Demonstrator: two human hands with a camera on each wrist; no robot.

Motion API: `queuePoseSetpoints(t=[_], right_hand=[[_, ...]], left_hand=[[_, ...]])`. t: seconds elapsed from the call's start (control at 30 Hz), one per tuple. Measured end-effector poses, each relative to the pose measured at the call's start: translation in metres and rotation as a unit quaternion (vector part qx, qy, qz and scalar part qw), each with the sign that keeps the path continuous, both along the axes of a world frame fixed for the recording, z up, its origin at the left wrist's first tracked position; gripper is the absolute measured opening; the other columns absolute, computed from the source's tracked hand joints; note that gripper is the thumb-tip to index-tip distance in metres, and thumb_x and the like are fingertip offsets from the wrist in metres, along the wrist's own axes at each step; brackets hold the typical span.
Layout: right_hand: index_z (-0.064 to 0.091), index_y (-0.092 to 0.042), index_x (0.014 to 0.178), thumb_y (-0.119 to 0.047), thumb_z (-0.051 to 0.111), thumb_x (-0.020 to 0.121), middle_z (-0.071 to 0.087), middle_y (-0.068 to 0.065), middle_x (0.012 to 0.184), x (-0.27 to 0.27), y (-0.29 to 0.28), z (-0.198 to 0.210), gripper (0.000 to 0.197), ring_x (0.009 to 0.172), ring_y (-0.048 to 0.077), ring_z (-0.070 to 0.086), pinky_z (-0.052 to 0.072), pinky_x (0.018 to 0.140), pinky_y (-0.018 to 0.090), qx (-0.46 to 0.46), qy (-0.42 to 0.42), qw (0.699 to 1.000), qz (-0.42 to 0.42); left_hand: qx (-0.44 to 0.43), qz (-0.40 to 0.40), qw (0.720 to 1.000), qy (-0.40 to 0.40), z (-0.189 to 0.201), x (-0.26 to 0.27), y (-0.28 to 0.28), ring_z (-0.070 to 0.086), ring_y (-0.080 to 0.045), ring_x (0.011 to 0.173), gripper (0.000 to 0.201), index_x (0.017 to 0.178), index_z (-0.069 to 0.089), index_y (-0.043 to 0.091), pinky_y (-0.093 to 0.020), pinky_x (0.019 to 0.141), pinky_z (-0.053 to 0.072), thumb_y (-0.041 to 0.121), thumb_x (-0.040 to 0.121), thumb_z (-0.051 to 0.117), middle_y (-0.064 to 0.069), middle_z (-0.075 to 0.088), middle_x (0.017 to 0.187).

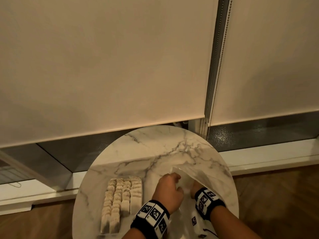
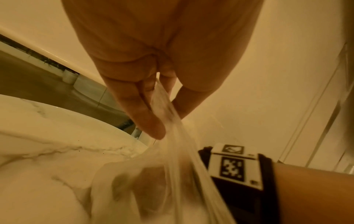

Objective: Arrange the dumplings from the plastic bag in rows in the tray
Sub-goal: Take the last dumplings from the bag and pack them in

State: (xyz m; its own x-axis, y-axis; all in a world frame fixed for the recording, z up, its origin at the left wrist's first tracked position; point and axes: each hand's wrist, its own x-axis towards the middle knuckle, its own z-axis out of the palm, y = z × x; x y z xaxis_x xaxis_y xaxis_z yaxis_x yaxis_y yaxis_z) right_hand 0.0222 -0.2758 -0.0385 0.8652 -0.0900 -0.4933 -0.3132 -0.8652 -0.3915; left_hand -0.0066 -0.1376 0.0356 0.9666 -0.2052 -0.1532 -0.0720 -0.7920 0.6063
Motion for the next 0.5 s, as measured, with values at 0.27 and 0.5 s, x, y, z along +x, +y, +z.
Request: queuePoseSetpoints(t=[0.27, 0.5], right_hand=[[0.059, -0.026, 0.092, -0.026, 0.038, 0.102, 0.064, 0.005, 0.117, -0.041, 0.021, 0.068, 0.022, 0.106, 0.018, 0.06, 0.042, 0.089, 0.025, 0.089, 0.014, 0.996, 0.014], [0.059, -0.022, 0.081, -0.035, 0.054, 0.09, 0.066, -0.002, 0.07, -0.066, 0.015, 0.086, 0.017, 0.057, 0.012, 0.061, 0.052, 0.06, 0.024, 0.191, 0.04, 0.98, -0.041]], left_hand=[[-0.026, 0.07, 0.994, 0.082, -0.019, 0.0, 0.01, 0.065, -0.018, 0.107, 0.038, 0.125, 0.065, 0.014, -0.023, 0.092, 0.051, 0.013, 0.088, 0.057, 0.0, 0.067, 0.121], [-0.161, 0.13, 0.967, 0.146, -0.039, -0.005, 0.021, 0.071, -0.017, 0.079, 0.032, 0.106, 0.072, 0.026, -0.03, 0.07, 0.059, 0.006, 0.09, 0.053, 0.0, 0.072, 0.106]])
